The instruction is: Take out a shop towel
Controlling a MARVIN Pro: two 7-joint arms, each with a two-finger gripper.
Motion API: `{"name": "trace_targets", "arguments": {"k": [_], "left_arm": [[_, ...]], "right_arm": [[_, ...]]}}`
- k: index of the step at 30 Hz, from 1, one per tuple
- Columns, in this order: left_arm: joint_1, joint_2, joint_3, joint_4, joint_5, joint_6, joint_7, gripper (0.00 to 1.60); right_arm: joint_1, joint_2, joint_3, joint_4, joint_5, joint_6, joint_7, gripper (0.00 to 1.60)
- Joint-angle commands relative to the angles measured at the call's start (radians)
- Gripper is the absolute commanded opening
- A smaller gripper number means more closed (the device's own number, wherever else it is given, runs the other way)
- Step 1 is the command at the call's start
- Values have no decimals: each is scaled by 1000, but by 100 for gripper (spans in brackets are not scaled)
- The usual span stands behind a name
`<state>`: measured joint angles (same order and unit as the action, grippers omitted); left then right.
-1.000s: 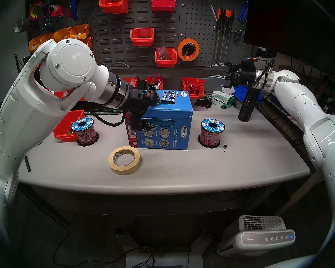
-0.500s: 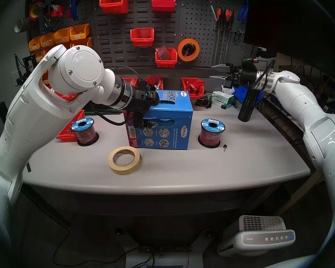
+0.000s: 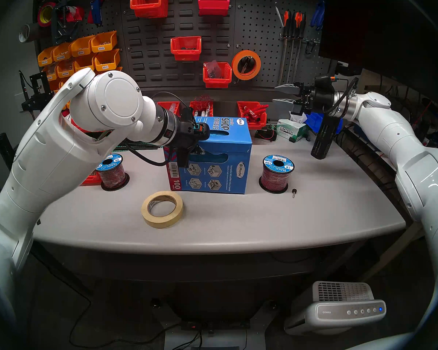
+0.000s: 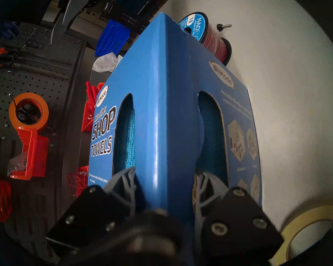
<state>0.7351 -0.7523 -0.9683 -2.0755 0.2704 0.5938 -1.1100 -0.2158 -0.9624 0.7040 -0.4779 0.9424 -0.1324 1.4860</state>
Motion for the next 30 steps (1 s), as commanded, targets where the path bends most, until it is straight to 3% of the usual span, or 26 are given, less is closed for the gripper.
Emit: {"name": "trace_targets", "arguments": {"k": [1,18,30], "left_arm": [[23,-52,-81,-31,-11,61,116,0],[192,-85,-282,-144,-91,205,278,0],[327,-180,-440,-204,-149,284,394,0]], "right_arm": [[44,-4,7,-4,17,0,-2,160],[45,-21,0,14,13,-3,-2,160],[47,-29,-2,18,10,-5,-2,160]]}}
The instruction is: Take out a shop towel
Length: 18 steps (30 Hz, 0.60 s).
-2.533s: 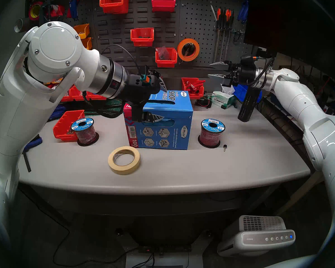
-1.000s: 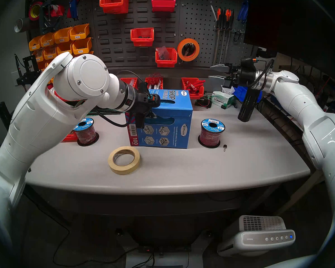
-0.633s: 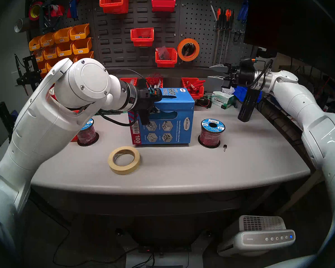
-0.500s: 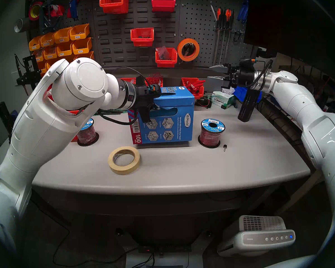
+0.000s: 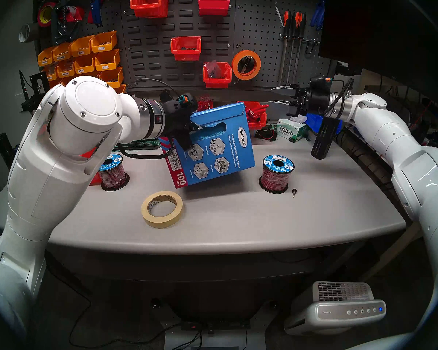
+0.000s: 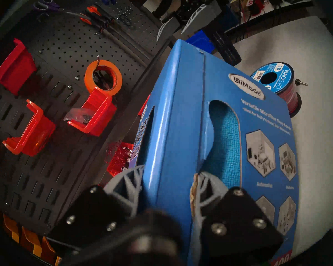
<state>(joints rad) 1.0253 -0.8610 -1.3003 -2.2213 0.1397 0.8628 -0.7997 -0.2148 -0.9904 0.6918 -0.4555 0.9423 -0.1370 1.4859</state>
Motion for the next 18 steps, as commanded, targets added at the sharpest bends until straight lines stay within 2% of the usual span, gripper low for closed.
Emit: {"name": "trace_targets", "arguments": {"k": [1,7,10,13,16,17,18], "left_arm": [[52,-84,-121,-66,-24,21,95,0],[139,-158,-156,-96,-52,24,148,0],[171,-175,-157,-107,-62,20,170,0],[224,-232,-155,-119,-77,4,208,0],[245,-236,-149,-126,-83,-6,231,0],[271,-272,-151,-130,-87,-17,255,0],[283,-277,-151,-134,-91,-24,270,0]], "right_arm": [[46,-1,10,-4,10,0,-2,160],[46,1,10,-4,8,-1,-2,160],[46,1,10,-4,7,-1,-2,160],[46,2,9,-5,5,-2,-2,160],[45,2,9,-5,5,-2,-2,160],[46,2,9,-6,4,-2,-2,160],[47,3,9,-7,4,-2,-2,160]]}}
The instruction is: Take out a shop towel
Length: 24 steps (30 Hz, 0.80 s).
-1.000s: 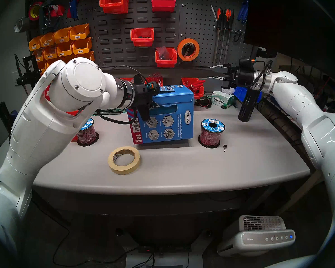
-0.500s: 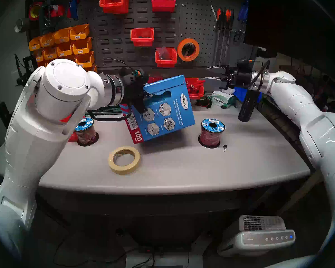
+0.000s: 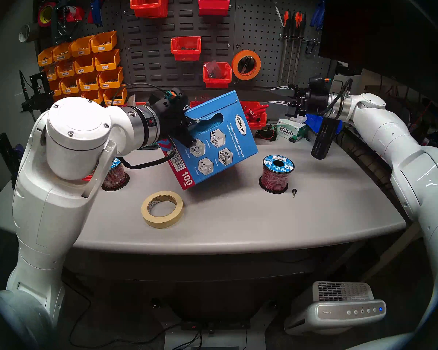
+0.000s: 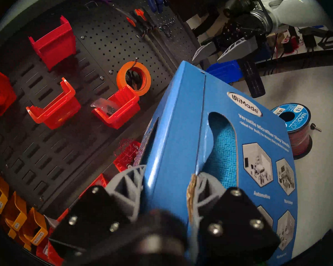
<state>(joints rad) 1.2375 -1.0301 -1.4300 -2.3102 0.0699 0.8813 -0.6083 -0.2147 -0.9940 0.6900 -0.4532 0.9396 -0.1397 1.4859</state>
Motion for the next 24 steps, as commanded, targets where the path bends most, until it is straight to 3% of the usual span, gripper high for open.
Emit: {"name": "trace_targets", "arguments": {"k": [1,3,13,19,20,24], "left_arm": [[85,-126,-24,-48,-22,-50,94,0],[95,-123,-23,-52,-28,-57,108,0],[180,-232,-69,-74,-54,-129,254,0],[266,-318,-91,-78,-78,-195,358,0],[273,-299,-88,-79,-87,-203,367,0],[324,-355,-98,-74,-112,-238,426,0]], "right_arm": [[47,7,10,-9,7,1,-2,160],[48,7,10,-10,7,1,-2,160],[52,10,8,-14,6,1,-2,160],[54,5,3,-15,5,3,-2,160],[54,4,3,-15,5,3,-2,160],[55,0,-2,-13,5,4,-2,160]]}}
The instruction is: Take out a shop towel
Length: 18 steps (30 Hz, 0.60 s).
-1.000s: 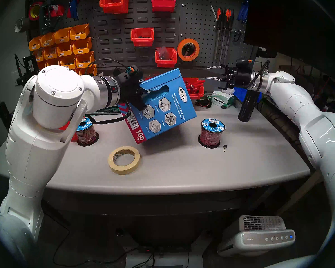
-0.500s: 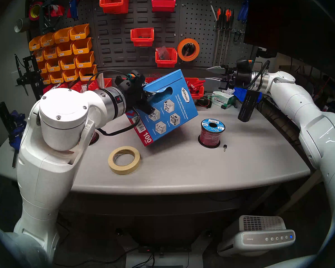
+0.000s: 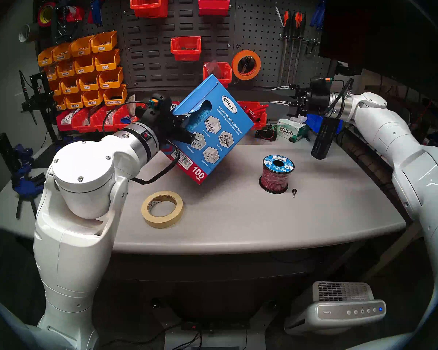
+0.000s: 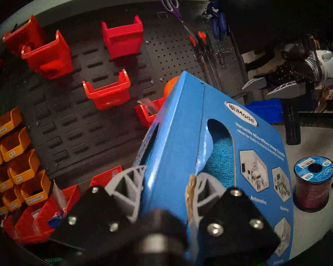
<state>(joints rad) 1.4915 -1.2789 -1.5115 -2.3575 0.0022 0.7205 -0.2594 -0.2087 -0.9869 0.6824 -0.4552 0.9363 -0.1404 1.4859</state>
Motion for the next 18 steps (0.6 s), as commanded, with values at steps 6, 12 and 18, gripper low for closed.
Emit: {"name": "trace_targets", "arguments": {"k": [6,12,18], "left_arm": [[158,-166,-10,-23,-80,-131,148,0],[246,-222,23,-16,-108,-185,197,0],[325,-235,66,0,-125,-220,227,0]], "right_arm": [[50,-13,1,-7,7,6,-2,160],[49,-20,-4,-1,6,8,-2,160],[48,-28,-8,2,5,10,-2,160]]}}
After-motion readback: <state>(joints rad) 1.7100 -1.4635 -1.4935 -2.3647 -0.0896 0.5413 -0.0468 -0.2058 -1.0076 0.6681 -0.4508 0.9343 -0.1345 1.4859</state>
